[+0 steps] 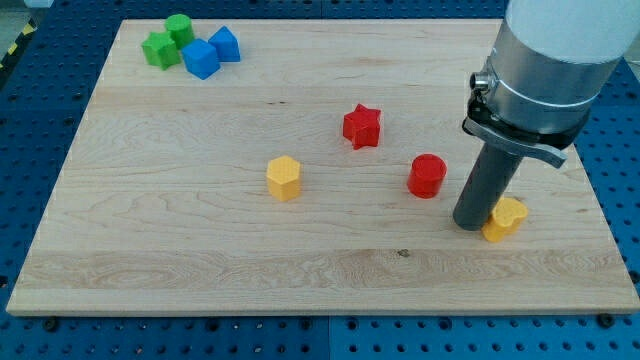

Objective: Nudge the red circle up a bit

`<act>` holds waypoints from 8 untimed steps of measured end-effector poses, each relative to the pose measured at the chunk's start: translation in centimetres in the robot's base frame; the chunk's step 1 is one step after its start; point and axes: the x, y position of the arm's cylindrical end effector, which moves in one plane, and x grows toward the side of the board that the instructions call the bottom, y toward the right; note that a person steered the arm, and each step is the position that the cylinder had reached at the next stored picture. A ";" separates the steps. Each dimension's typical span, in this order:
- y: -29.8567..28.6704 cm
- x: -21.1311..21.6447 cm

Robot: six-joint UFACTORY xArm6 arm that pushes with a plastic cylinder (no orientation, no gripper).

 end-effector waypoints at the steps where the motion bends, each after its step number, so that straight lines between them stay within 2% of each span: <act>1: -1.1 -0.3; 4: -8.8 -5.1; 5: -8.9 -5.1; 6: -8.8 -3.1; 8: -3.7 -2.2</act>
